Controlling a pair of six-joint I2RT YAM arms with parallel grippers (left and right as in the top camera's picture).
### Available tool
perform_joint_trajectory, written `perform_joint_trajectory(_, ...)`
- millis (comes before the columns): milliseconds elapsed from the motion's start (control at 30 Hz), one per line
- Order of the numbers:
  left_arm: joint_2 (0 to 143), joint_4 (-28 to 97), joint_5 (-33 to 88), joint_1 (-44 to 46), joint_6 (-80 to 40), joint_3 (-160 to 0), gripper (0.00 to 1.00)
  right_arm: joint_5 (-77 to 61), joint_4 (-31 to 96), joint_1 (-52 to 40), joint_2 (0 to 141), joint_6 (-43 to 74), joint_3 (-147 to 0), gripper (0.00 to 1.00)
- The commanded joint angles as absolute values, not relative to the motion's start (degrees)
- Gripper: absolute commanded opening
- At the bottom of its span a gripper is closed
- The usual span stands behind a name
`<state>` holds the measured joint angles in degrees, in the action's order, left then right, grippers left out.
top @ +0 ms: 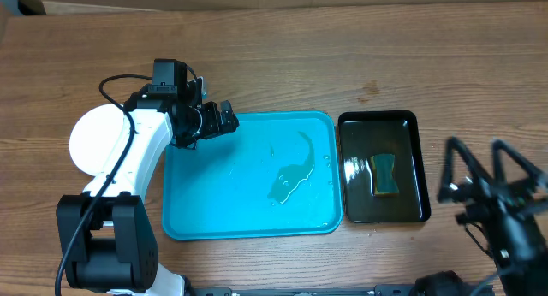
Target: Clean dirty plates on tray and stack at the side
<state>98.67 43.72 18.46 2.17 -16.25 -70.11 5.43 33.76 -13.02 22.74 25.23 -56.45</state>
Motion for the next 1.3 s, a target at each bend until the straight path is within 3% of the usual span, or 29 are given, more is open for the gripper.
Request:
perform_joint_trajectory(0,97.2,43.7,18.9,2.3,-15.0,-70.1,1.0,8.8,26.5,-11.2,18.3,20.5,-49.7,1.0)
perform_joint_trajectory(267,97.2,43.7,18.9,2.3,-15.0,-70.1,1.0,4.8,-3.6,-8.6,10.2,18.6,-29.1,1.0)
perform_joint_trajectory(500,97.2,43.7,18.9,2.3,-15.0,-70.1,1.0,0.5,-17.5,-5.9,5.9,18.6,-13.0,1.0)
perform_joint_trajectory(867,97.2,43.7,18.9,2.3,-15.0,-70.1,0.99,0.4,-15.7,-3.8,0.1,18.6,-3.1,1.0)
perform_joint_trajectory(1267,97.2,43.7,18.9,2.3,-15.0,-70.1,0.99,-3.8,3.1,-3.8,0.1,9.7,-0.4,1.0)
